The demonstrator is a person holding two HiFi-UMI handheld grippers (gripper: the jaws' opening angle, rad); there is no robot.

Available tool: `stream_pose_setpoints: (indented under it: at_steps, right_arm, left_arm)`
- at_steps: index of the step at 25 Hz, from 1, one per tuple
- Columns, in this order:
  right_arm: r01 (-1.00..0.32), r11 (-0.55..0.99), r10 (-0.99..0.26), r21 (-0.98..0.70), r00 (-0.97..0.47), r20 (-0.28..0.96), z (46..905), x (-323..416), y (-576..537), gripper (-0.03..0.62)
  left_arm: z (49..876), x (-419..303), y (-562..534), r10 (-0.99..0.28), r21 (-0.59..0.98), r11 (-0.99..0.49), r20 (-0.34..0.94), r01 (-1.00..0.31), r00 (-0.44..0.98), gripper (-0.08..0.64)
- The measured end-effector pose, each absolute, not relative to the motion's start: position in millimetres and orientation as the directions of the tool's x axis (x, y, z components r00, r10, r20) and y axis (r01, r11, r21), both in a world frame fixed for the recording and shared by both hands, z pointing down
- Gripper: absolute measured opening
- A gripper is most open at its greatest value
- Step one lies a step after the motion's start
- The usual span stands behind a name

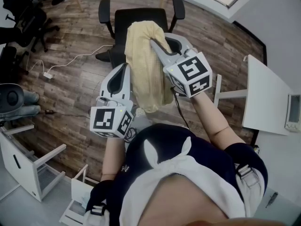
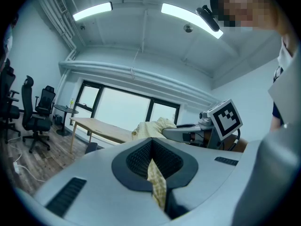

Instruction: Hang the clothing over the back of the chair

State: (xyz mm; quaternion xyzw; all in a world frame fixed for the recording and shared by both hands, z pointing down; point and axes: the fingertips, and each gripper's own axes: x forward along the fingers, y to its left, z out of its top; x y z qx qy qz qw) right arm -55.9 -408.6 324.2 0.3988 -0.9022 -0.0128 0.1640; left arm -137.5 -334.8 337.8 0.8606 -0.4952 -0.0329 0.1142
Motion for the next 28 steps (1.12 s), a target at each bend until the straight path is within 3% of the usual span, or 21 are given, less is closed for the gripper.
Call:
stream_pose_setpoints:
  at_steps: [28]
  right_arm:
    - [-0.611, 0.751, -0.642, 0.252, -0.585, 0.496, 377, -68, -426, 0.08]
  left_arm:
    - [341, -135, -347, -0.844, 0.226, -0.506, 0.07, -0.832, 0.532, 0.005]
